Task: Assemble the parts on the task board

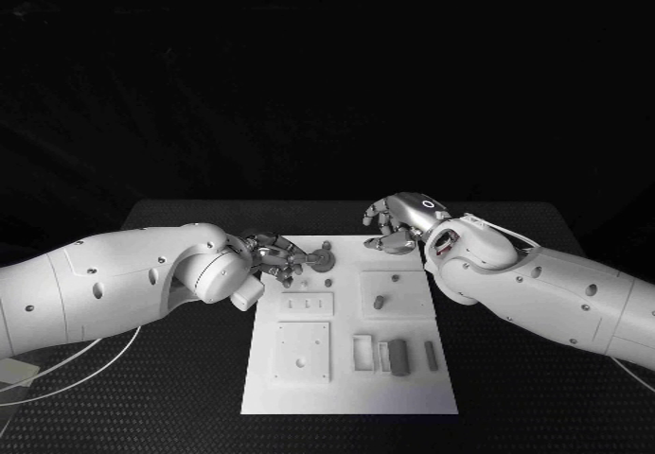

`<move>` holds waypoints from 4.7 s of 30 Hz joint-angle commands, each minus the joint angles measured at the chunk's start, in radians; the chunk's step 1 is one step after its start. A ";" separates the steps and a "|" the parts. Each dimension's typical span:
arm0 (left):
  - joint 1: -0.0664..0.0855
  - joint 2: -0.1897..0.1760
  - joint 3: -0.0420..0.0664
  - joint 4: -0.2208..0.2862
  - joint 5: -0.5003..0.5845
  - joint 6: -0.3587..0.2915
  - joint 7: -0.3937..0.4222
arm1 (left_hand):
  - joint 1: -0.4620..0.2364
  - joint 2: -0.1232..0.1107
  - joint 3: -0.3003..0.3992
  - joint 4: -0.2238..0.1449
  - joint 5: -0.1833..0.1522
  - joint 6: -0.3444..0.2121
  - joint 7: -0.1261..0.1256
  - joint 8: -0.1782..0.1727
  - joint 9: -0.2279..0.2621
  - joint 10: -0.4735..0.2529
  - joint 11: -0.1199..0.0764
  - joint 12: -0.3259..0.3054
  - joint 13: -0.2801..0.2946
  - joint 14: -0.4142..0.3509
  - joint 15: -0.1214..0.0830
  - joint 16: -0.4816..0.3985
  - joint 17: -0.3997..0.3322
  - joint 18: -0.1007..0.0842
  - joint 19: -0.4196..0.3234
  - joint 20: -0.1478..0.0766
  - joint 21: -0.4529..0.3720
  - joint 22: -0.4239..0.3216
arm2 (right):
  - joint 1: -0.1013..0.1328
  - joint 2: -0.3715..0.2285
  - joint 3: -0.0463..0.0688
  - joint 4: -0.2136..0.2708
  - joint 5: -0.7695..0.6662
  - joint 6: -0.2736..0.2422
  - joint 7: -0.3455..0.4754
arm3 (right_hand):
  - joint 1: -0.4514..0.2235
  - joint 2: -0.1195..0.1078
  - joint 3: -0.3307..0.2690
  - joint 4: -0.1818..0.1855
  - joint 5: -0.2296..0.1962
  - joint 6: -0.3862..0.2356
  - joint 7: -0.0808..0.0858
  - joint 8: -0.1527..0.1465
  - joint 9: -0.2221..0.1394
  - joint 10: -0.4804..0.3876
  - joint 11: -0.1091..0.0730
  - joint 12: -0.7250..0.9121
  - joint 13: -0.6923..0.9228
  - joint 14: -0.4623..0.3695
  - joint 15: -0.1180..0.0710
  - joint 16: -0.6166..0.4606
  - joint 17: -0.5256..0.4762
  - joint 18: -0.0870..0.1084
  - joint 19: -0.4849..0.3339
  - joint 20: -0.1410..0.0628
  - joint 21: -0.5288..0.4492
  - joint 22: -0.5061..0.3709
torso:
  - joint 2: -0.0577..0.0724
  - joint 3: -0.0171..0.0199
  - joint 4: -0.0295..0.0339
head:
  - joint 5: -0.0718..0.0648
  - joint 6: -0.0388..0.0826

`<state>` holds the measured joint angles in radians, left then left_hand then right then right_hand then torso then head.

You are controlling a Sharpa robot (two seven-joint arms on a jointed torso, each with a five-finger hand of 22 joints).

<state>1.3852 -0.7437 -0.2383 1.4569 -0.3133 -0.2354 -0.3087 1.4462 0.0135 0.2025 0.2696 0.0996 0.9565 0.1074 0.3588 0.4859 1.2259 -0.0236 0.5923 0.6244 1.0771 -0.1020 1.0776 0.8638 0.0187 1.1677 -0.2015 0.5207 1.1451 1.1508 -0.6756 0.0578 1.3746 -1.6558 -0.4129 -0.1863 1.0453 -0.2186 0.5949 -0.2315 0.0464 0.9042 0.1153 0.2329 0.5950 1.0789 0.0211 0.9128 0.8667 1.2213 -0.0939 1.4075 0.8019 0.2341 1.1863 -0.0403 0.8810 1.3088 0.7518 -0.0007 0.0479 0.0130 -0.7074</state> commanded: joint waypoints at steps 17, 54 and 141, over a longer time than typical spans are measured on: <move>-0.011 0.042 -0.002 -0.009 -0.399 0.127 -0.216 | -0.442 0.027 0.273 -0.392 0.136 0.226 -0.085 0.078 0.132 0.053 -0.052 0.128 0.048 0.045 -0.070 0.171 -0.075 0.021 0.074 -0.059 0.098 0.116 | 0.040 -0.025 0.011 -0.033 0.133 -0.006 0.024 | 0.022 0.009 0.005 0.000 0.001 -0.003 0.016 0.001 0.002 -0.009 -0.004 0.000 0.002 -0.002 0.001 -0.002 0.001 0.028 -0.002 -0.005 -0.007 0.010 | -0.003 0.0009 -0.0016 | 0.011 -0.029; -0.069 0.117 -0.001 -0.057 -0.700 0.164 -0.251 | -0.632 0.027 0.423 -0.517 0.222 0.276 -0.120 0.122 0.227 0.102 -0.087 0.210 0.068 0.091 -0.103 0.266 -0.103 0.023 0.159 -0.076 0.147 0.161 | 0.040 -0.021 0.011 -0.026 0.151 0.024 0.034 | 0.021 0.021 -0.001 -0.003 0.001 -0.004 0.017 -0.001 0.003 -0.012 -0.002 -0.001 0.002 -0.005 0.003 -0.003 0.002 0.028 -0.006 -0.002 -0.008 0.011 | -0.001 -0.0025 -0.0002 | 0.009 -0.053; -0.087 0.146 -0.001 -0.086 -0.758 0.198 -0.256 | -0.662 -0.025 0.412 -0.452 0.154 0.300 -0.135 0.137 0.271 0.122 -0.096 0.239 0.082 0.106 -0.111 0.303 -0.115 0.028 0.181 -0.072 0.166 0.178 | 0.038 -0.014 0.011 -0.025 0.170 0.049 0.039 | 0.004 0.022 -0.010 0.005 0.001 -0.005 0.018 -0.004 0.003 -0.015 -0.001 -0.002 0.004 -0.009 0.004 -0.004 0.002 0.028 -0.009 0.001 -0.011 0.012 | -0.001 -0.0018 0.0002 | -0.002 -0.062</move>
<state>1.2998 -0.6000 -0.2383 1.3684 -1.0669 -0.0555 -0.5663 0.7857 -0.0035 0.6148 -0.1842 0.2552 1.0284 0.0354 0.4956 0.7586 1.3489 -0.1151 0.8284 0.7051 1.1793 -0.2005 1.3748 0.7491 0.0188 1.3463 -0.2771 0.6825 1.3080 1.1897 -0.6903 0.0687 1.3491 -1.4921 -0.3748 -0.1567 1.0569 -0.1984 0.5894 -0.2260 0.0464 0.8976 0.1220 0.2330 0.5963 1.0722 0.0214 0.9127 0.8691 1.2183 -0.0908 1.4076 0.8025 0.2341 1.1791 -0.0330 0.8771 1.3088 0.7504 -0.0021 0.0479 0.0118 -0.7686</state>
